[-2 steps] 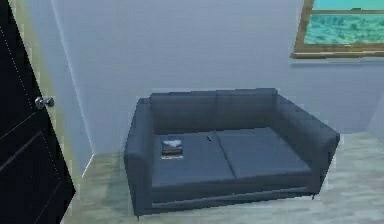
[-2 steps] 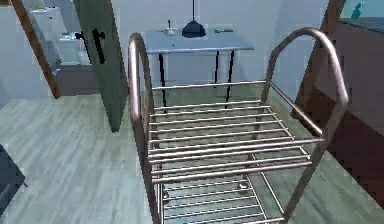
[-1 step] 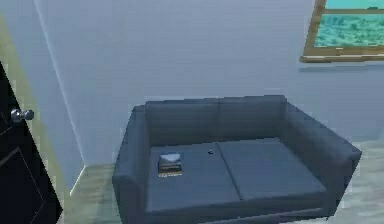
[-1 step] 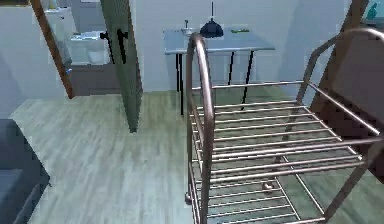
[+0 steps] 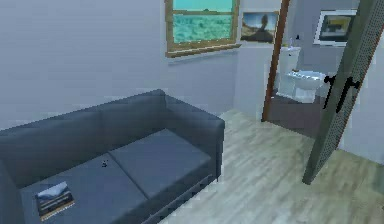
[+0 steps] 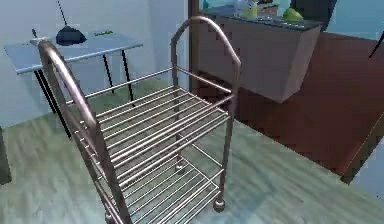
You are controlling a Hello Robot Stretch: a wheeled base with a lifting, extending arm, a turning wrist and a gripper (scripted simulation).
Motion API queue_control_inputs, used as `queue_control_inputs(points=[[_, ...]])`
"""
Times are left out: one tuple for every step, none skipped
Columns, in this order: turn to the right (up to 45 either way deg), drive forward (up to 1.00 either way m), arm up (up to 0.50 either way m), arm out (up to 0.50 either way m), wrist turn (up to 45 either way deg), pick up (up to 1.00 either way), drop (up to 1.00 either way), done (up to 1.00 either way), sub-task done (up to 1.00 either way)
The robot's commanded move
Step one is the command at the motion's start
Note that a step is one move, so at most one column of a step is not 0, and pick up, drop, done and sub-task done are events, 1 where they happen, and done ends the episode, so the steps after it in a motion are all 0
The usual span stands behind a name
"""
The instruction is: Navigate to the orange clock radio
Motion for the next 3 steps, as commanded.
queue_control_inputs(points=[[0.0, 0.45, 0.00, 0.00, 0.0, 0.00, 0.00, 0.00, 0.00], [45.0, 0.00, 0.00, 0.00, 0.0, 0.00, 0.00, 0.00, 0.00], [0.0, 1.00, 0.00, 0.00, 0.0, 0.00, 0.00, 0.00, 0.00]])
